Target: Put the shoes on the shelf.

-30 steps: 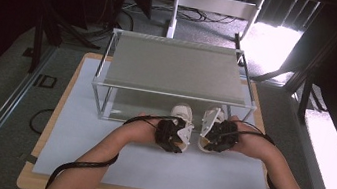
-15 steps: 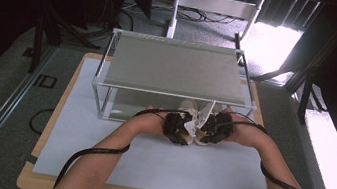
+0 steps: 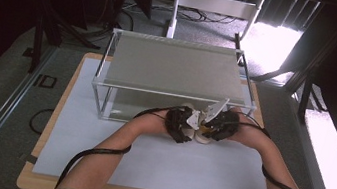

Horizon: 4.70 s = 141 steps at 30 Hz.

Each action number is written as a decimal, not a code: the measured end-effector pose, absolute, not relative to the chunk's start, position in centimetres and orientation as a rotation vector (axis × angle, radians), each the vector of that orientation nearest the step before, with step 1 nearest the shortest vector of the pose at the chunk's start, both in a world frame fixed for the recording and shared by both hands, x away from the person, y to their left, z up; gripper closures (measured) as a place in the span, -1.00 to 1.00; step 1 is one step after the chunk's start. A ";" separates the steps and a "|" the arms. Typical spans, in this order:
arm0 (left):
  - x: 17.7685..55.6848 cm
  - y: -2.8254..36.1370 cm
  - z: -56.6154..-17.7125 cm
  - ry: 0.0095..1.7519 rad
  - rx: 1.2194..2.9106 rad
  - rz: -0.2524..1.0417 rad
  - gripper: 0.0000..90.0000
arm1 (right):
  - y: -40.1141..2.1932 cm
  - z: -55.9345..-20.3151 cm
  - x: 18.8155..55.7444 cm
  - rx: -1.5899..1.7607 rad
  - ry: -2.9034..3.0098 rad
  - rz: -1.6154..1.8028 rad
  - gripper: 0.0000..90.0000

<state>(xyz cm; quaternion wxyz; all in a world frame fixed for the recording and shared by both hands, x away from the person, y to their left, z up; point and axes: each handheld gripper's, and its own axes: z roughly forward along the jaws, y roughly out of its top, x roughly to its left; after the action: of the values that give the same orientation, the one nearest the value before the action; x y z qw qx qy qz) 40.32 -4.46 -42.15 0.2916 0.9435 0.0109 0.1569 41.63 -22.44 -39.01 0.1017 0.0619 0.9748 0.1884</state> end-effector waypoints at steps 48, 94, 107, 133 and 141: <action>37.3 -2.3 -43.7 0.711 2.335 0.470 -0.13 | -25.5 -43.0 37.5 0.961 2.462 0.910 0.02; 42.9 -3.1 -45.5 0.711 2.289 0.593 -0.11 | -24.2 -45.1 42.1 1.063 2.275 0.934 -0.04; 42.8 -3.3 -45.5 0.746 2.277 0.589 -0.10 | -24.4 -45.4 42.3 0.998 2.268 0.972 -0.02; 39.5 -1.6 -43.6 0.741 2.112 0.507 -0.74 | -25.0 -44.1 38.4 1.064 2.153 1.179 -0.42; 37.5 -0.5 -43.3 0.680 2.105 0.508 -0.81 | -25.7 -44.7 36.7 1.066 2.168 1.232 -0.69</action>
<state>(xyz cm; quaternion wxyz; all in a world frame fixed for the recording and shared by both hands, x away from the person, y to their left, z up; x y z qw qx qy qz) 37.54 -0.49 -43.34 0.4222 0.8408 0.2714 0.2030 36.67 -25.70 -44.74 0.2132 0.3839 0.7811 0.4438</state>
